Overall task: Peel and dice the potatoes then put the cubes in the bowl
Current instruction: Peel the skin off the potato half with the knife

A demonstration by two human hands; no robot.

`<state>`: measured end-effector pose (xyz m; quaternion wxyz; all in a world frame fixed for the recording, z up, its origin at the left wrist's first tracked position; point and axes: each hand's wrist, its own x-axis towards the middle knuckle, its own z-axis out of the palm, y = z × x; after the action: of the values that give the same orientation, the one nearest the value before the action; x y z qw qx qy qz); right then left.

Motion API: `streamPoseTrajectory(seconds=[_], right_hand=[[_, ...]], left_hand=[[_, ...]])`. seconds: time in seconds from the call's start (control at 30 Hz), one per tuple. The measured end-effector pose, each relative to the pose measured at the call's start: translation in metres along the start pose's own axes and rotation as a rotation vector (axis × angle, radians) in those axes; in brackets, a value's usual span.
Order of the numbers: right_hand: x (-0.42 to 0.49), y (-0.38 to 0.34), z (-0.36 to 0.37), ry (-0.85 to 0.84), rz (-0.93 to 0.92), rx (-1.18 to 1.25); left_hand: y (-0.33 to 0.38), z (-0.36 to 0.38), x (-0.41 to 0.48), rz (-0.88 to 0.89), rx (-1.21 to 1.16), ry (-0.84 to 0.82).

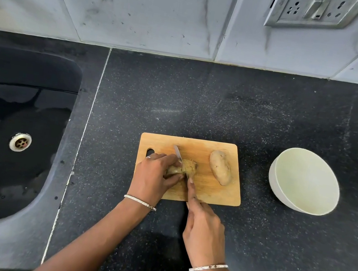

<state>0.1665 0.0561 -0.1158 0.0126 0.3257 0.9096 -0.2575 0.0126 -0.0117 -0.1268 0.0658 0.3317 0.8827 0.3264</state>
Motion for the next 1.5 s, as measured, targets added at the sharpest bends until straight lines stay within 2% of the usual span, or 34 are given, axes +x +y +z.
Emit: streamPoseTrajectory(seconds=[0.97, 1.23, 1.5], right_hand=[[-0.002, 0.01, 0.01, 0.051, -0.044, -0.017], [-0.006, 0.009, 0.01, 0.101, -0.063, -0.038], [-0.003, 0.006, 0.001, 0.03, -0.033, 0.018]], left_hand=[[0.006, -0.011, 0.002, -0.001, 0.025, -0.096], [0.03, -0.007, 0.016, -0.094, 0.148, -0.121], [0.038, -0.009, 0.029, -0.177, 0.229, -0.204]])
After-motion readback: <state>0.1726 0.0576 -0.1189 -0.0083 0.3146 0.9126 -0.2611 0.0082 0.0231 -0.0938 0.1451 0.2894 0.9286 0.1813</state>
